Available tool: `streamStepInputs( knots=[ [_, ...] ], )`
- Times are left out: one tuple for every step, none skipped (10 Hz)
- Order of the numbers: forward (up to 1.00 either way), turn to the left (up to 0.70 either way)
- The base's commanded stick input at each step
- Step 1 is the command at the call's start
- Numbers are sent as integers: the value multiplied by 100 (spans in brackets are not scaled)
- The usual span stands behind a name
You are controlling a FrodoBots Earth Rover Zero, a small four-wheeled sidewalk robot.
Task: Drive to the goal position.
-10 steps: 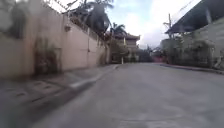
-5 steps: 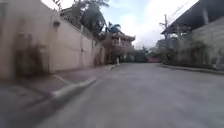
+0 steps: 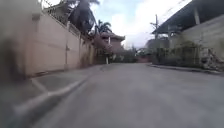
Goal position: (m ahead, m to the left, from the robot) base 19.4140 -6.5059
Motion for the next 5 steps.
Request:
streamStepInputs(
  knots=[
    [100,0],
    [100,0],
    [100,0],
    [100,0],
    [100,0]
  ],
)
